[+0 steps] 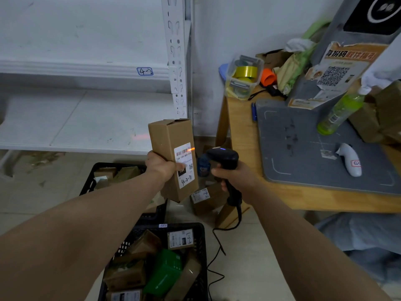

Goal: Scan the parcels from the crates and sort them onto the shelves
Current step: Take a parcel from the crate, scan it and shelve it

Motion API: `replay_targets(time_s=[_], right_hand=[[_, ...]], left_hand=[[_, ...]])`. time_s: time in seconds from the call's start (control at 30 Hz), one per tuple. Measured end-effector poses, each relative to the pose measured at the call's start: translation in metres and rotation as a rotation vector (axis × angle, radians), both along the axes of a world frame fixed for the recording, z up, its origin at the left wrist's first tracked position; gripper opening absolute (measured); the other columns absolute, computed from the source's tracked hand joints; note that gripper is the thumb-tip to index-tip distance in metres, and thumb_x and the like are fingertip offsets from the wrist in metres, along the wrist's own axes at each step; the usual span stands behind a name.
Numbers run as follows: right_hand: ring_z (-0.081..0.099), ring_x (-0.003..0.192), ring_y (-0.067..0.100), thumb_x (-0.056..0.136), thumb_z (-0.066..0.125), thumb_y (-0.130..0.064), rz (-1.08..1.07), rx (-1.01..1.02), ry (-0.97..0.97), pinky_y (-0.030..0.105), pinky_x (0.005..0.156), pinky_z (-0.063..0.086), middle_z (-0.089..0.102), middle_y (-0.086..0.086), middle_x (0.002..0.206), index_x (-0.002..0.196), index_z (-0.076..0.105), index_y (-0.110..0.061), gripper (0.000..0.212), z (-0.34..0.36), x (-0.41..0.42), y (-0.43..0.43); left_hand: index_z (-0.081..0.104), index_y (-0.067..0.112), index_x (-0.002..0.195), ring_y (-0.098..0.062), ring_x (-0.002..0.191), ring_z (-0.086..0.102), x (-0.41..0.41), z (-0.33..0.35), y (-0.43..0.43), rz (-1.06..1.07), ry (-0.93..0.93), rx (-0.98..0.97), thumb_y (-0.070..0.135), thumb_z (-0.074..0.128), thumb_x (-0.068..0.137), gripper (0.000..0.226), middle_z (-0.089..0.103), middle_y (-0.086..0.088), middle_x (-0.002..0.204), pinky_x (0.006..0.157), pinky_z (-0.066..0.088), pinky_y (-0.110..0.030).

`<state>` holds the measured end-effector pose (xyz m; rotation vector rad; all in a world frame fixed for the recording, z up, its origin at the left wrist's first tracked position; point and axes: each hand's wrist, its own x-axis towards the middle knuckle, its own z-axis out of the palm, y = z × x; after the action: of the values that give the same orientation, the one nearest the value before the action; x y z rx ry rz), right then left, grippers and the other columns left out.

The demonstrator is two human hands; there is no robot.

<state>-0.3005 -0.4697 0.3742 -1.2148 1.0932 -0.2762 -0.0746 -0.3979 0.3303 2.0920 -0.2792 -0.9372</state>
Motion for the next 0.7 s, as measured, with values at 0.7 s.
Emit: replay_targets(time_s=[0.7], right_hand=[[0.06, 0.11, 0.038, 0.093, 0.062, -0.011, -0.161, -0.271, 0.767, 0.042, 0.078, 0.052, 0.059, 0.021, 0.124, 0.143, 0.038, -0.004, 0.056, -0.071, -0.037, -0.071]], left_hand=[[0.033, 0.015, 0.146, -0.028, 0.128, 0.055, -0.03, 0.002, 0.002, -0.119, 0.177, -0.036, 0.009, 0.093, 0.066, 0.1, 0.061, -0.004, 0.133, 0.112, 0.042, -0.054]])
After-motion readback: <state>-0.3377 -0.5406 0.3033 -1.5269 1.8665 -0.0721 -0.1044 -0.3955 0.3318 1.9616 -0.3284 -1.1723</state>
